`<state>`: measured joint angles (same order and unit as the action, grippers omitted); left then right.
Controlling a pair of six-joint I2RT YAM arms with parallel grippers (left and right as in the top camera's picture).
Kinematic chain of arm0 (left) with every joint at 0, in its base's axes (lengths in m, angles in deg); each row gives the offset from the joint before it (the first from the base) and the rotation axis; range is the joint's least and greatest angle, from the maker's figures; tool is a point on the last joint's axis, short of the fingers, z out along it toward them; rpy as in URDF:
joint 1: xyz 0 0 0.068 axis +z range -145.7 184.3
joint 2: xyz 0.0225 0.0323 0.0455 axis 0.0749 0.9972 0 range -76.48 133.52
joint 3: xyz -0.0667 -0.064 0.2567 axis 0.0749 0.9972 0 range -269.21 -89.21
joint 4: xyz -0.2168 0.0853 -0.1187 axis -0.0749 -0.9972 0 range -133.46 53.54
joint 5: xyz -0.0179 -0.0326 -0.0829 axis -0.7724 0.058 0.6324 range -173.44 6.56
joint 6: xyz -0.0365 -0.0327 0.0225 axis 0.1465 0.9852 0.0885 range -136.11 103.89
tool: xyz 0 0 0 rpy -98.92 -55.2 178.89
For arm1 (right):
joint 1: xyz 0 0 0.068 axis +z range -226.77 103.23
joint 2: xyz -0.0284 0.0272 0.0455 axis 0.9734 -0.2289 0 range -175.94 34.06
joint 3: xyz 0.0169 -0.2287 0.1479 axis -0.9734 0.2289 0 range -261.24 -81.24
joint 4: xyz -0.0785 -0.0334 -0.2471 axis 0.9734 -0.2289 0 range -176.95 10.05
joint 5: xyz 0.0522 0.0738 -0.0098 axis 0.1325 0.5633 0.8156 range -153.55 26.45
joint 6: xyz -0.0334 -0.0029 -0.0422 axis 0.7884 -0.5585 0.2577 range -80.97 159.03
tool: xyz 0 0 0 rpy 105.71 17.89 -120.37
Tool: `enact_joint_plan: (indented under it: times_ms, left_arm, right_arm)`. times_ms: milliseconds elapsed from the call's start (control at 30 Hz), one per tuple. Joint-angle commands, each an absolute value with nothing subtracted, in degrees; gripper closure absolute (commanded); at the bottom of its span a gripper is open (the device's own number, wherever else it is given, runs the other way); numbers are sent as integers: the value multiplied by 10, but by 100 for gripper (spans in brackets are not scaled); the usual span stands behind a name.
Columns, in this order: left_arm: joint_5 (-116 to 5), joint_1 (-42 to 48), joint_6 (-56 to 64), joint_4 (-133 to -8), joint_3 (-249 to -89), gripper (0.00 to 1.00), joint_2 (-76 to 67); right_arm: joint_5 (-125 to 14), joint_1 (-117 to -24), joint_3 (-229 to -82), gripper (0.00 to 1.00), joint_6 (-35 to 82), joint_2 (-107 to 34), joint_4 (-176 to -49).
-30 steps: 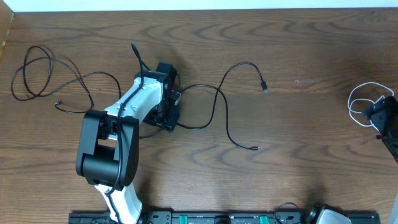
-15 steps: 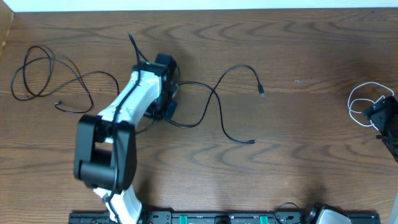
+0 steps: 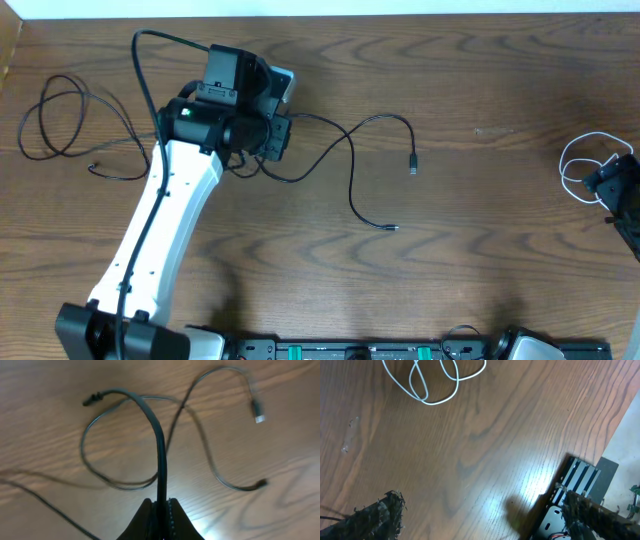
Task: Untangle cables
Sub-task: 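Lift and pull the grasped black cable up-left, separating it from the other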
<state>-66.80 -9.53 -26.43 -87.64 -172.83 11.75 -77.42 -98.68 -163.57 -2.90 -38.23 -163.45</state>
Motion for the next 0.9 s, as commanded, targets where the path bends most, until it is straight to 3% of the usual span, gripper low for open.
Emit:
enact_joint_plan:
  times_ms: [0,300,500,767,867]
  left_arm:
    - [-620,-93,-259,-861,-1733,93,102]
    - [-629,-85,-223,-879,-1731,92,106]
    - [-741,-71,-222,-812,-1733,93,108]
    - [-731,70,-75,-634,-1801,92,138]
    - [-673,118,-15,-568,-1864,92,181]
  right_arm:
    - [-780,-989,-1636,1,-38,-382,-1635]
    - [-780,-989,-1636,1,-38,-382,-1635]
    - [-780,-989,-1636,1,-38,-382,-1635]
    - [-780,-989,-1636,1,-38,-382,-1635]
    - [-779,-989,-1636,1,-38,-382,-1635]
